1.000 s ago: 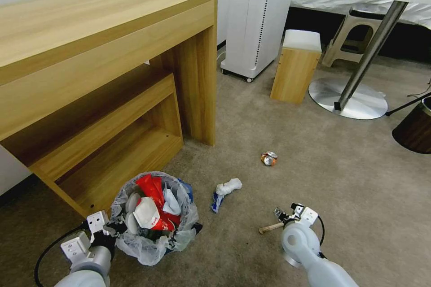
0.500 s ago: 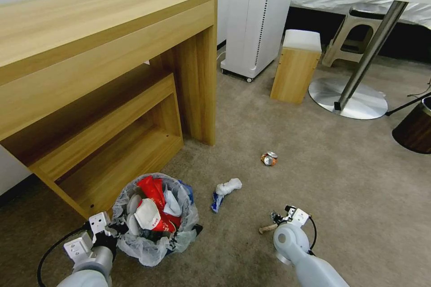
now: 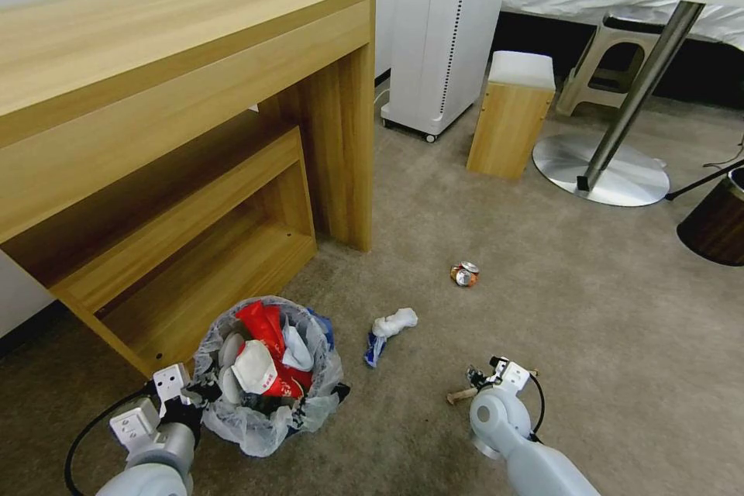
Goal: Pick up the trash bin and place the garbage on the floor into it.
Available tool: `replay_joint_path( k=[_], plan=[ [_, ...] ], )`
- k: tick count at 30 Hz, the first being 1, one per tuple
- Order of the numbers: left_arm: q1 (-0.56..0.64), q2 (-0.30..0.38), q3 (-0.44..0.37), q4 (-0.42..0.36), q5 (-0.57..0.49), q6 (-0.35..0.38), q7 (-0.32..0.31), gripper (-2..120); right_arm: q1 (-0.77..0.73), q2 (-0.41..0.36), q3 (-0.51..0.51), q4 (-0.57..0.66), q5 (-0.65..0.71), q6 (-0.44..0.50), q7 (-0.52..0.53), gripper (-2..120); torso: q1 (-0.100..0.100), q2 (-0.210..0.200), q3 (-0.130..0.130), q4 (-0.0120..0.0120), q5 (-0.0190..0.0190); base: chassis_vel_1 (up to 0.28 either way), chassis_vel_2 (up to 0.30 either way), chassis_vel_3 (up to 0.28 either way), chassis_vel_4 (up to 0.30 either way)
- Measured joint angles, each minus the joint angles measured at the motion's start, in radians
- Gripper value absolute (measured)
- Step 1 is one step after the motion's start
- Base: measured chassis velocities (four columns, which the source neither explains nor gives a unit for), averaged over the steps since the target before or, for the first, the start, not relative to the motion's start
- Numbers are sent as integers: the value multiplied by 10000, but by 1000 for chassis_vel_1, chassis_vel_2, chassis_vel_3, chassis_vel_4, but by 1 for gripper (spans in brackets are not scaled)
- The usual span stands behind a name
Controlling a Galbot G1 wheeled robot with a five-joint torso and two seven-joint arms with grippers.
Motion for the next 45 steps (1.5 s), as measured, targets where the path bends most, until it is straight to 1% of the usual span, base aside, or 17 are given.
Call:
replay_joint_path(
  k=[8, 10, 12, 14, 15, 16, 18, 29, 30, 31, 32, 33, 35, 36, 37, 40, 45],
  plan=[
    [69, 7, 4, -2, -2, -9, 6, 0, 23, 127, -9, -250, -182, 78, -106, 72, 0, 0, 0, 0, 0, 0, 0, 0, 0],
    [99, 4, 9, 1, 5, -38, 19, 0, 41, 158, -55, -357, -278, 117, -169, 65, 0, 0, 0, 0, 0, 0, 0, 0, 0],
    [101, 4, 9, 1, 6, -39, 20, 0, 47, 165, -60, -372, -286, 121, -172, 65, 0, 0, 0, 0, 0, 0, 0, 0, 0],
    [109, 6, 12, 0, 6, -52, 26, 0, 75, 199, -84, -434, -318, 134, -196, 60, 0, 0, 0, 1, 0, 0, 0, 0, 0],
    [109, 6, 12, 0, 6, -52, 26, 0, 75, 199, -84, -434, -318, 134, -196, 60, 0, 0, 0, 1, 0, 0, 0, 0, 0],
    [112, 13, 17, -12, 4, -56, 29, 0, 85, 225, -114, -473, -360, 156, -217, 54, 0, 0, 0, 1, -1, 0, 0, 0, 0],
    [121, 19, 25, -35, -2, -61, 39, 0, 103, 256, -161, -565, -426, 202, -267, 48, 0, 0, 0, 0, 0, 0, 0, 0, 0],
    [125, -3, 64, -40, -8, -87, 71, 0, 135, 283, -256, -734, -548, 283, -373, 45, 0, 0, 0, 0, 0, 0, 0, 0, 0],
    [125, -4, 66, -38, -7, -107, 73, 0, 140, 288, -268, -754, -572, 297, -376, 41, 0, 0, 0, 0, 0, 0, 0, 0, 0],
    [124, -5, 67, -34, -6, -115, 73, 0, 141, 290, -272, -760, -584, 301, -377, 41, 0, 0, 0, 0, 0, 0, 0, 0, 0],
    [115, -13, 71, -21, -2, -133, 74, 0, 141, 293, -285, -763, -605, 310, -378, 32, 0, 0, 0, 1, 0, 0, 0, 0, 0],
    [115, -13, 71, -21, -2, -133, 74, 0, 141, 293, -285, -763, -605, 310, -378, 32, 0, 0, 0, 1, 0, 0, 0, 0, 0],
    [104, -23, 78, -8, 3, -142, 75, 0, 141, 297, -298, -771, -625, 312, -379, 27, 0, 0, -1, 0, 0, 0, 0, 0, 0],
    [102, -35, 94, -1, 11, -148, 82, 0, 142, 304, -315, -792, -666, 333, -391, 19, 0, 0, 0, 0, 0, 0, 0, 0, 0],
    [102, -35, 94, -1, 11, -148, 82, 0, 142, 304, -315, -792, -666, 333, -391, 19, 0, 0, 0, 0, 0, 0, 0, 0, 0],
    [114, -41, 104, 4, 27, -165, 99, 0, 139, 303, -329, -817, -731, 360, -422, 13, 0, 0, 0, 0, 0, 0, 0, 0, 0],
    [134, -51, 111, 4, 43, -169, 115, 0, 98, 270, -337, -837, -837, 430, -495, 13, 0, 0, 0, 1, 0, 0, 0, 0, 0]
  ],
)
